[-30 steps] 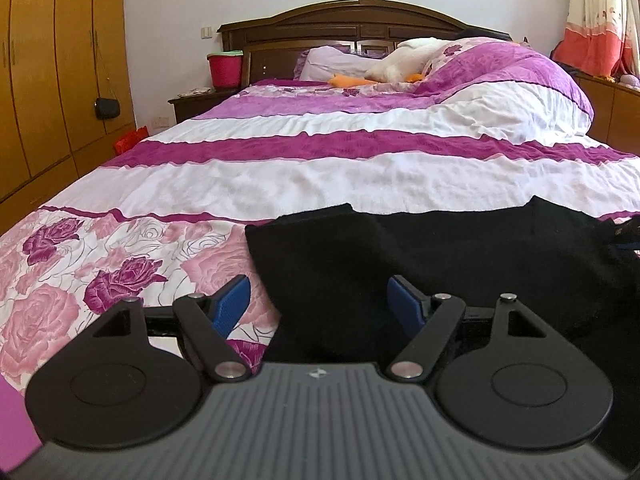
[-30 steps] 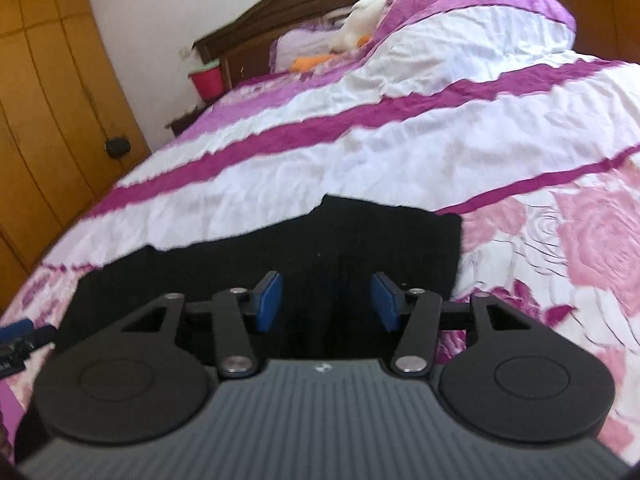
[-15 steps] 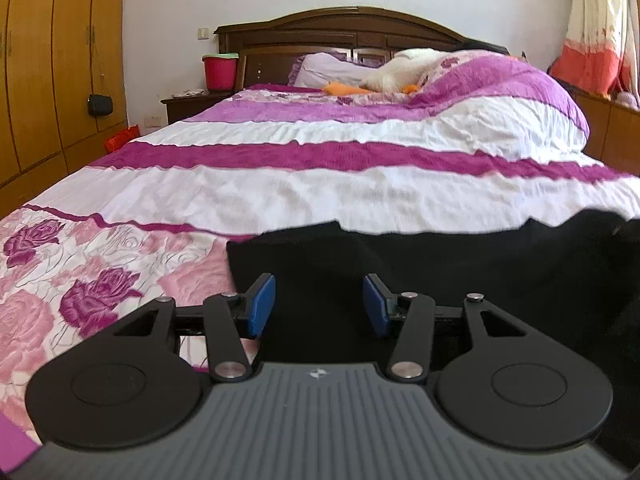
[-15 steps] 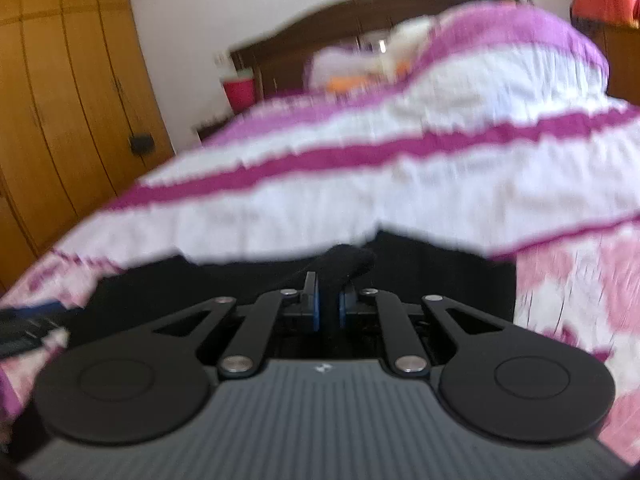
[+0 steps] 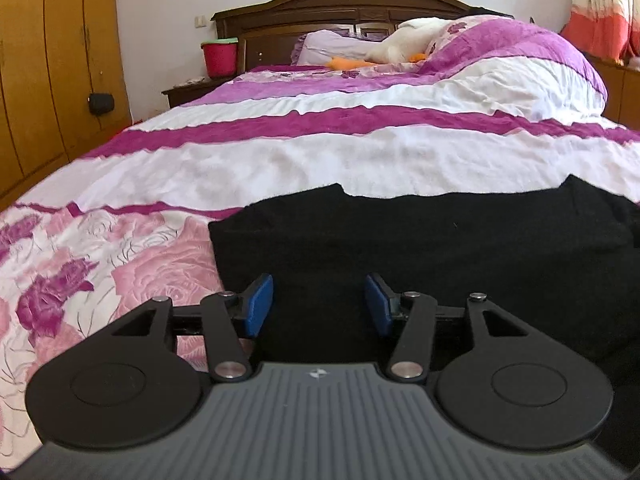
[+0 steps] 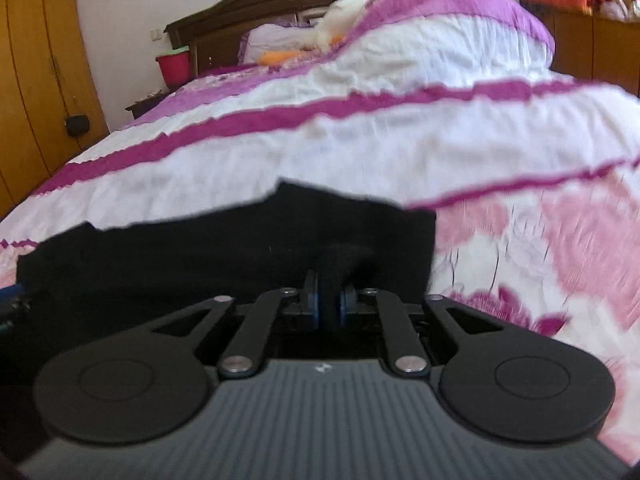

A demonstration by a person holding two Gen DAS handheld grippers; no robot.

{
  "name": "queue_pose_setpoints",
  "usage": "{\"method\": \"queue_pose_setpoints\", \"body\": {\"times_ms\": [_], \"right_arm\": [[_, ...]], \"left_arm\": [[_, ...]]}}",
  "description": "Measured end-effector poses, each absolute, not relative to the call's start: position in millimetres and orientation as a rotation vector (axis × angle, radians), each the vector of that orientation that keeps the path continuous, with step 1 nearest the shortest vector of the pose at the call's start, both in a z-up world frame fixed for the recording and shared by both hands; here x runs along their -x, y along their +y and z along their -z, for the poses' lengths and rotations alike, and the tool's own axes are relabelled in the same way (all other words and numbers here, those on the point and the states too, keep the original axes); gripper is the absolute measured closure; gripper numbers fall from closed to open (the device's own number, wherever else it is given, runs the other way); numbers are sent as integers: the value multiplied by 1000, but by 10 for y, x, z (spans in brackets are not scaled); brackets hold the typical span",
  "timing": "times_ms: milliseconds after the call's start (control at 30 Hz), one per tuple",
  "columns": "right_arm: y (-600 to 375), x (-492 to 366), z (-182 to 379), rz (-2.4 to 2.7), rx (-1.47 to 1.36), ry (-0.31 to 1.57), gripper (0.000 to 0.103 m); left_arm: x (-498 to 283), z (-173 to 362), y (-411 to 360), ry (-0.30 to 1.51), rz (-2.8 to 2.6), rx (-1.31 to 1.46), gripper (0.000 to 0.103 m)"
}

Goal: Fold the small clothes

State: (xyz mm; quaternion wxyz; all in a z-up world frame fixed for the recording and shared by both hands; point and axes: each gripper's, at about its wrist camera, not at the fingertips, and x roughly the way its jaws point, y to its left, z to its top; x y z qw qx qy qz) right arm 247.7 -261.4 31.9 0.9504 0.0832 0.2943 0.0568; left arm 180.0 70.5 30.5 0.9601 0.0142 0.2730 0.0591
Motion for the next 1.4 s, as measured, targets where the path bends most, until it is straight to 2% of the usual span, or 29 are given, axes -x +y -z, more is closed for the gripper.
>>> {"method": "queue_pose_setpoints", "body": {"times_ms": [167, 400, 1000, 1300, 1333, 1400], "right_arm": [[-2603, -2427, -368, -122, -176, 604, 87], [-2709, -2122, -646, -151, -196, 610, 75], [-2841, -912, -1129, -287, -201, 633, 74], [-2881, -408, -1112, -269, -192, 647, 74], [-2885, -362, -1085, -265, -193, 651, 73], [-2881, -248, -1031, -251, -187, 655, 60]], "left_arm": [[-1805, -300, 723, 556, -129, -27, 42], [-1527, -496, 767, 576, -118, -13, 39], [-265, -863, 826, 629, -127, 14, 34], [311, -972, 765, 624, -115, 3, 28], [383, -961, 765, 627, -114, 3, 27], [499, -923, 771, 635, -110, 3, 27]]}}
